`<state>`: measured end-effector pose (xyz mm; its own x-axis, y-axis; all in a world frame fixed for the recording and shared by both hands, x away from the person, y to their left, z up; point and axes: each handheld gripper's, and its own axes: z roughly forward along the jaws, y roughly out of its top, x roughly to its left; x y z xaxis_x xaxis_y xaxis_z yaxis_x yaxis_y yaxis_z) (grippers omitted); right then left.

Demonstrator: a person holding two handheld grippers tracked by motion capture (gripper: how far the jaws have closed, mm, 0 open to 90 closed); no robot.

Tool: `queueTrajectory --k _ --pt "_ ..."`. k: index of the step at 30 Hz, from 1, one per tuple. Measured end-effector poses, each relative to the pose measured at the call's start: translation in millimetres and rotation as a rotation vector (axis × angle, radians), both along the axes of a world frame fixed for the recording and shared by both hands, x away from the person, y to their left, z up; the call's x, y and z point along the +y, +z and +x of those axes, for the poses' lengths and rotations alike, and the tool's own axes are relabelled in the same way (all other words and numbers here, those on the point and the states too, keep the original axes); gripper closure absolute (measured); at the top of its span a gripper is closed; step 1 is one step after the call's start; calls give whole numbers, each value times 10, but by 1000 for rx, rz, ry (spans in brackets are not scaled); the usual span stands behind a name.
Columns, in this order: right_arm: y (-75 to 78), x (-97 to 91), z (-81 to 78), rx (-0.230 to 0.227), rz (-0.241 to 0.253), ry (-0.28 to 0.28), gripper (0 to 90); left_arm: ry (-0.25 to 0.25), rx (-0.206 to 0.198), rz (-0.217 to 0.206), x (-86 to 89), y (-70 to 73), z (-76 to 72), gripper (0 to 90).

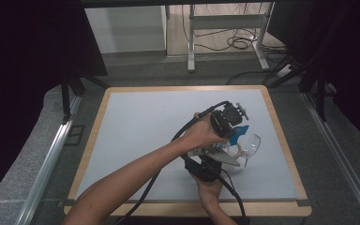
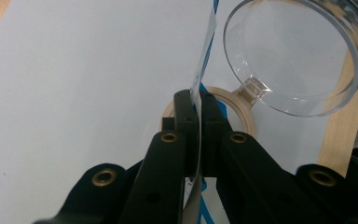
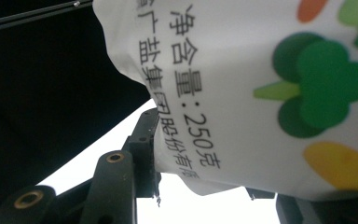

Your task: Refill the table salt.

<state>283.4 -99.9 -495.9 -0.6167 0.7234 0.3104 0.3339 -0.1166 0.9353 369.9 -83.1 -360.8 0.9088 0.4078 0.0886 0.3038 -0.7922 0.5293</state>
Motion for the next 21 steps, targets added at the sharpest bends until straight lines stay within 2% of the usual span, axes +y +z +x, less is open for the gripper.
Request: queueTrajectory --k 21 --pt "-22 18 21 20 -1 -1 565 -4 17 41 -46 -89 31 900"
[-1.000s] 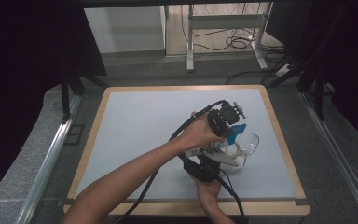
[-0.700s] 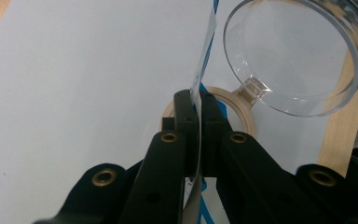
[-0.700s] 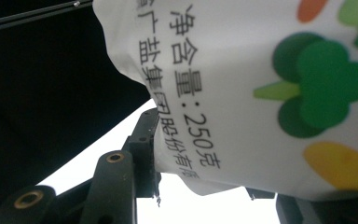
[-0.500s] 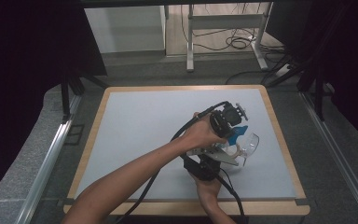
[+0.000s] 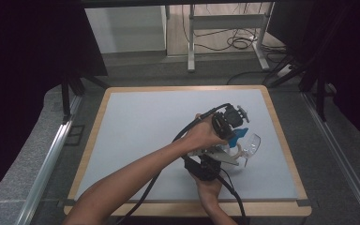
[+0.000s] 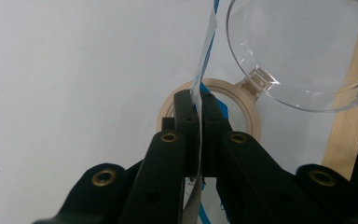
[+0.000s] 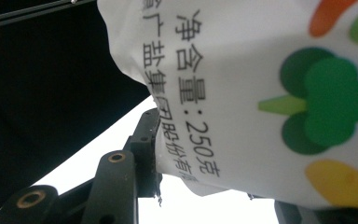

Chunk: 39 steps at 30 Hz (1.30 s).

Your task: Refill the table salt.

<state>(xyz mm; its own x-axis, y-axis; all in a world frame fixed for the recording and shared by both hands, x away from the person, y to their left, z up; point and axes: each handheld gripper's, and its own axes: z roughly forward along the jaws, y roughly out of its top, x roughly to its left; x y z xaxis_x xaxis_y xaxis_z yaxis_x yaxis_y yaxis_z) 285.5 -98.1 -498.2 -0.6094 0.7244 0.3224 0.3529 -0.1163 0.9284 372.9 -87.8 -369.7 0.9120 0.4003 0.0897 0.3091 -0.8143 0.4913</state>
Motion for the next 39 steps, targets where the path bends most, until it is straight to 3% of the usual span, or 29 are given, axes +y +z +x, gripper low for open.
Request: queueTrajectory --k 17,39 --pt "-16 10 4 -5 -13 4 566 -1 2 1 18 -33 1 899" --pt "32 -3 2 -25 -3 -1 570 -3 -7 1 -5 36 -20 899"
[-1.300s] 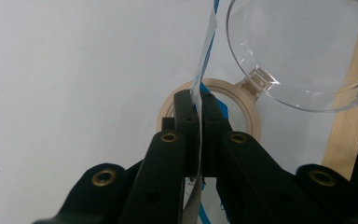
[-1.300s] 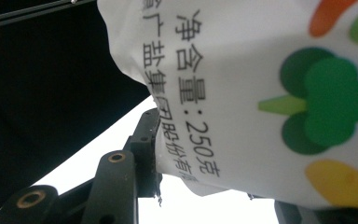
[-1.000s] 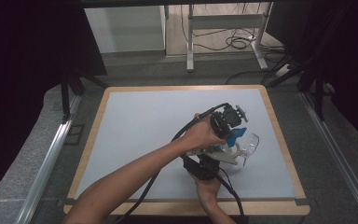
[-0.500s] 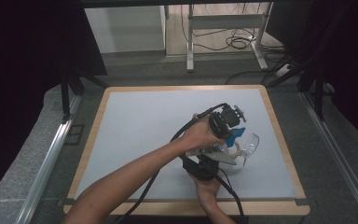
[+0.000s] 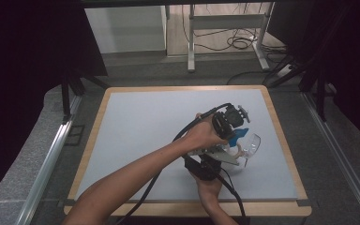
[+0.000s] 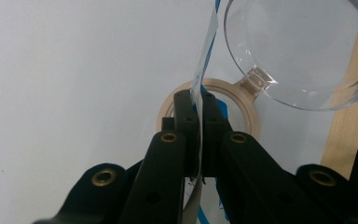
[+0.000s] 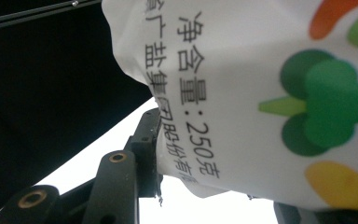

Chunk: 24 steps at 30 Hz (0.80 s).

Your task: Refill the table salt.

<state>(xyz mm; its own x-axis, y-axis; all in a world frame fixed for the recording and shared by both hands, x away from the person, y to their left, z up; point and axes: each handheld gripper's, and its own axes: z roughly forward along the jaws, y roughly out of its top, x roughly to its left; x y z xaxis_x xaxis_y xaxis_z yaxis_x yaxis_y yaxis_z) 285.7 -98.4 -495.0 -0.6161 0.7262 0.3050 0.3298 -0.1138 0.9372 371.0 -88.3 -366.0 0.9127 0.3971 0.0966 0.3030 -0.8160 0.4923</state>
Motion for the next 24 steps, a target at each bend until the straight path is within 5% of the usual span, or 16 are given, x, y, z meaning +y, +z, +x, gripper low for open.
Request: queueTrajectory --k 24 --pt "-17 16 -2 1 -5 1 571 -3 7 5 22 -26 13 899"
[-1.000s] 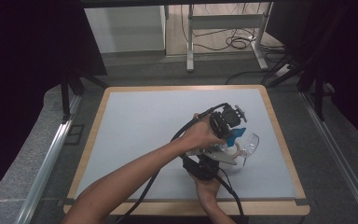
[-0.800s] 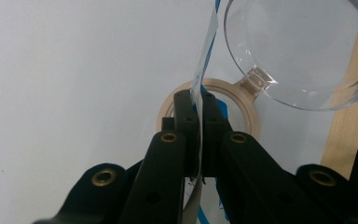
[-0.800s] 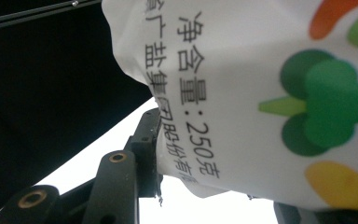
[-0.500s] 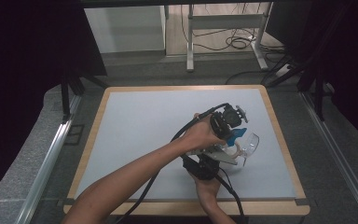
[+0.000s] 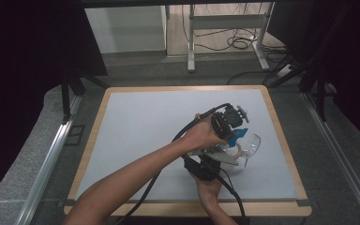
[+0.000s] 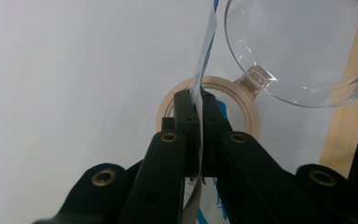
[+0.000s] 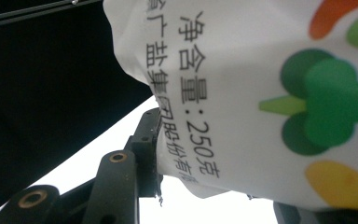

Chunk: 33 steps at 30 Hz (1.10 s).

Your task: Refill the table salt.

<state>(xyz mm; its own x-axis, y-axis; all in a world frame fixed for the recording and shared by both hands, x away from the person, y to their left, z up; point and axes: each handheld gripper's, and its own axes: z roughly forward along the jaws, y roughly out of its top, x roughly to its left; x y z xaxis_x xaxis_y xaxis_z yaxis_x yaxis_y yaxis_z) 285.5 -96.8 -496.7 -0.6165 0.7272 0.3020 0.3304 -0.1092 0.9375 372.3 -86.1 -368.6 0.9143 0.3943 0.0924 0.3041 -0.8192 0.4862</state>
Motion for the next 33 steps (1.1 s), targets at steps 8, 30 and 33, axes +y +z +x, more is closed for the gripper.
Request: queueTrajectory --k 8,30,33 --pt "-10 11 -1 -3 -5 -2 572 0 1 -3 14 -4 -4 899" --pt "-7 20 -11 -24 -13 -2 575 6 7 -42 75 47 15 900" --pt "0 16 -13 -25 -12 -2 575 5 13 -46 72 55 16 900"
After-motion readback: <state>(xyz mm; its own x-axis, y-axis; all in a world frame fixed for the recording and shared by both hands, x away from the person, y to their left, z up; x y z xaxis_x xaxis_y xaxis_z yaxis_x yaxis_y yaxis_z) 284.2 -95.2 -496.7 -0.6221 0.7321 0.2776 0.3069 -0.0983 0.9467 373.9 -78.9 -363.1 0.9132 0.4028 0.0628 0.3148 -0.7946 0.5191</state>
